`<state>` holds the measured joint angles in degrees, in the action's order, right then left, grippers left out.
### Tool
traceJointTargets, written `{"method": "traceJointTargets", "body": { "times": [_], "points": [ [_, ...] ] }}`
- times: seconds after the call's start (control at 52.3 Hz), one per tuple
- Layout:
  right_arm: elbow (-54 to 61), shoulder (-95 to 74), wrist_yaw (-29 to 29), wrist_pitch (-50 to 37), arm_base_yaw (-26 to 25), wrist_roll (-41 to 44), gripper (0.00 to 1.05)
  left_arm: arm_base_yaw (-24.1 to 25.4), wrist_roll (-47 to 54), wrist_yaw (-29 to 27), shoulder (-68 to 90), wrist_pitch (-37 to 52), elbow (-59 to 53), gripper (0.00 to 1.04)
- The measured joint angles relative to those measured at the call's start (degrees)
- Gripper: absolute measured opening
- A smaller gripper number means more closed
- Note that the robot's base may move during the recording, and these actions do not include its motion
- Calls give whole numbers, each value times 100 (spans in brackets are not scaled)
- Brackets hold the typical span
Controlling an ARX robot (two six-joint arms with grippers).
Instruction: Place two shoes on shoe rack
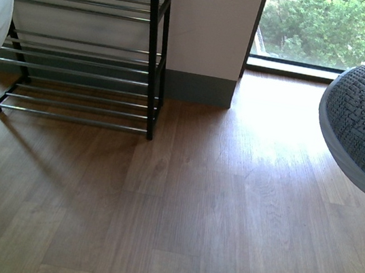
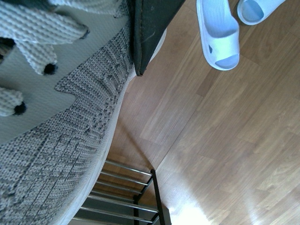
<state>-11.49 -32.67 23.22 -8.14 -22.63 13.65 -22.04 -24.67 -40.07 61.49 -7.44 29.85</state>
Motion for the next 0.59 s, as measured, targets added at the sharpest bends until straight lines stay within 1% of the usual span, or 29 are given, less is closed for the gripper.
{"method": "traceJointTargets", "body": {
  "times": [0.592],
  "points": [
    [0, 0, 37, 0, 0, -4, 1, 2, 0, -20, 0, 0, 0, 2]
  ]
}}
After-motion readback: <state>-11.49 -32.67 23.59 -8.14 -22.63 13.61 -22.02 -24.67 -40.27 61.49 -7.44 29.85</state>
